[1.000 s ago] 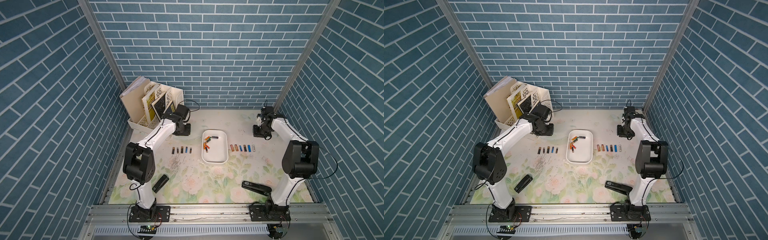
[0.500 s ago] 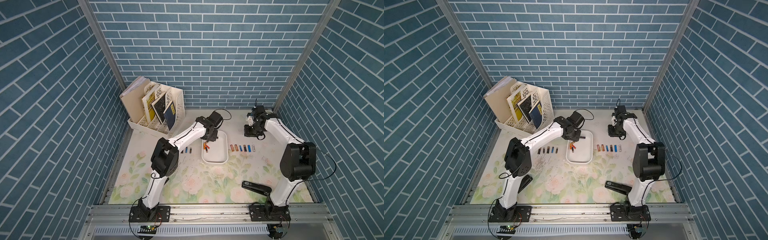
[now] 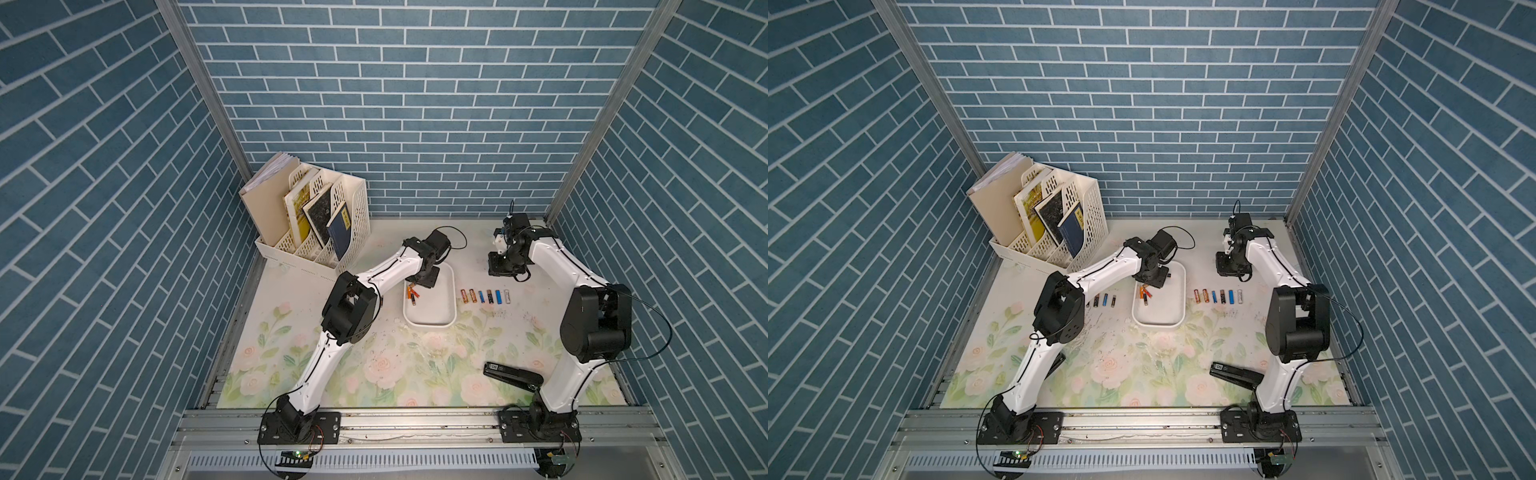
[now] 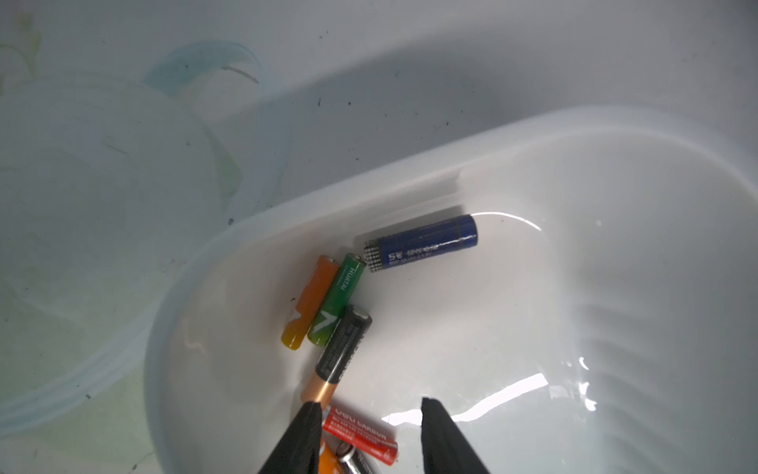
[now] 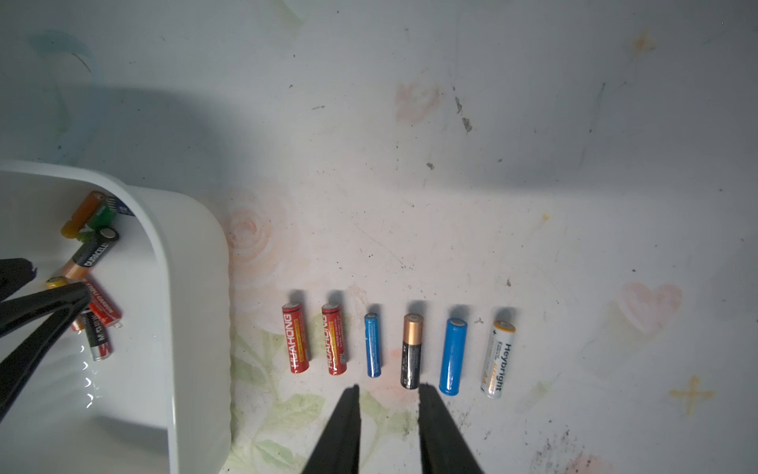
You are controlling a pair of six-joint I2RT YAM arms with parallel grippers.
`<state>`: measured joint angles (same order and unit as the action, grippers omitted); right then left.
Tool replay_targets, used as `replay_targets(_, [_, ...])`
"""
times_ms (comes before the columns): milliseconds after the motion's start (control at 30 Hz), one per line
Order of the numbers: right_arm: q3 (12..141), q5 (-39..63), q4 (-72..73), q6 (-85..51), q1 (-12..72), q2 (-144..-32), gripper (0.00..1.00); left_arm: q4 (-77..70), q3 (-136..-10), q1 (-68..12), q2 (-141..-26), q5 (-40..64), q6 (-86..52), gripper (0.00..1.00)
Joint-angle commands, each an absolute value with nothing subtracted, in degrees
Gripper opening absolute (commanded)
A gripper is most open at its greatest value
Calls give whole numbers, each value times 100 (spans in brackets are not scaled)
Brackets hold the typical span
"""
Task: Take the batteries out of the storage box
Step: Pick up the battery from the storage box.
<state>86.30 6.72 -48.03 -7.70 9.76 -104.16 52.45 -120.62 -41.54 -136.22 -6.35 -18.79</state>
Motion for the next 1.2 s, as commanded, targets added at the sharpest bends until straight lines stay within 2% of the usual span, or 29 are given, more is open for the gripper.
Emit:
replay_targets(0, [8612,710,-4924,-923,989,-10319,28,5372,-12119,-4052,-13698,-694,-1707,45])
replay_targets(1167, [8417,785,-4843,-901,989,-10244,29,5354,-12138,-4021,-14069,-522,-1569,43])
